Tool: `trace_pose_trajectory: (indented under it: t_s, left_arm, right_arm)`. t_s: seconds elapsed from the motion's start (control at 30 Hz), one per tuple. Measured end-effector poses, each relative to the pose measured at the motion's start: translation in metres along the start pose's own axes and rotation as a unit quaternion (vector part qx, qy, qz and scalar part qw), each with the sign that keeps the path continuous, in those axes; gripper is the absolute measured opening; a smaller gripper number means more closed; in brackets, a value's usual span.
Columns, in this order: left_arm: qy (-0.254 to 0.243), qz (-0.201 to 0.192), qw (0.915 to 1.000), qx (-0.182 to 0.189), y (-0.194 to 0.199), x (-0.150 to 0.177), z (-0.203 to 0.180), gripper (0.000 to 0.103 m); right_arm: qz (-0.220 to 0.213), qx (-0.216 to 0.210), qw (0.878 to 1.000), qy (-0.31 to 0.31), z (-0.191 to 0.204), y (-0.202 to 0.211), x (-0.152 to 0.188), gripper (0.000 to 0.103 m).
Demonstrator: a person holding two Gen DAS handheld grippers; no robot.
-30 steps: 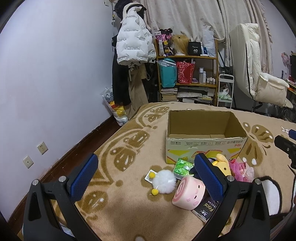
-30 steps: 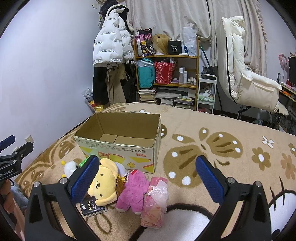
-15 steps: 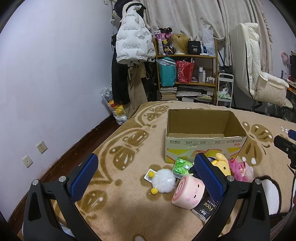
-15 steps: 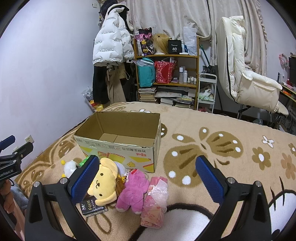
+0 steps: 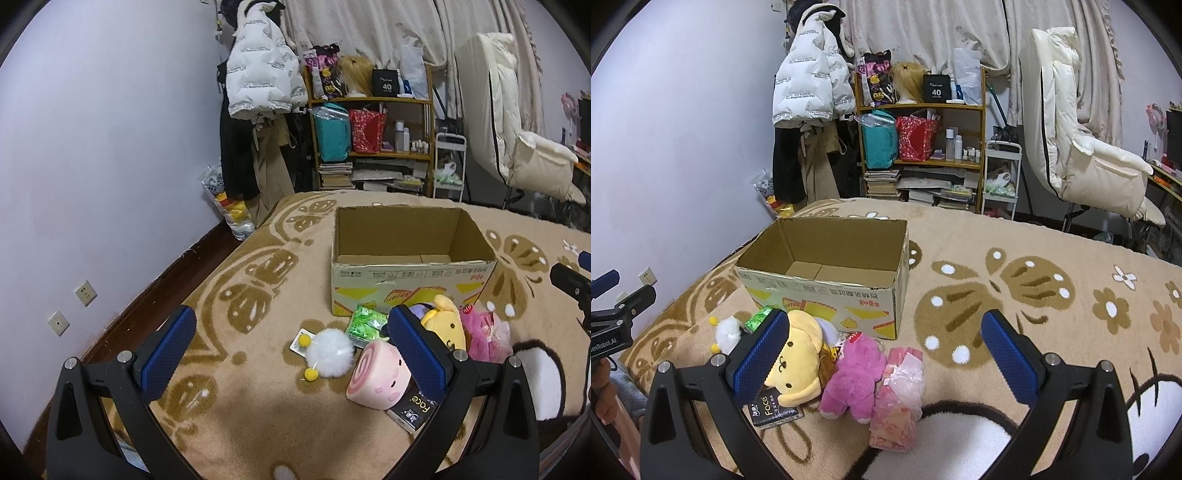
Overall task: Organize soft objects
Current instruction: 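Grasp the white pom-pom toy with the left gripper while the right gripper grasps the pink tissue pack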
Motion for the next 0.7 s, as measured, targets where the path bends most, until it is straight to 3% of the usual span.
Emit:
trace_pose_trajectory:
  t_s: [0.47,0.7]
  left_arm:
    - [-0.003,0.027,0.9995,0.018,-0.018,-0.034,0.007,0.103]
    - [-0.002,0.064,0.9976,0.024,-0.054,-0.037,0.013,0.103]
  right_arm:
    - [0.005,-0.001,1.0,-0.026,-0.013,-0.016,-0.017,0.103]
    - [0.031,-0.005,0.999,-0.033,-0.015,-0.04,-0.021,0.103]
Point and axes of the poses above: each gripper's, at about its wrist camera, not at the fingertips, and y roughly against the way its jaws point, z to its left, x to its underside, the point moved 9 cm from there along -y, roughly the way its jaws point, and after that the axes turned 4 degrees about z, right-handed, at the moved point
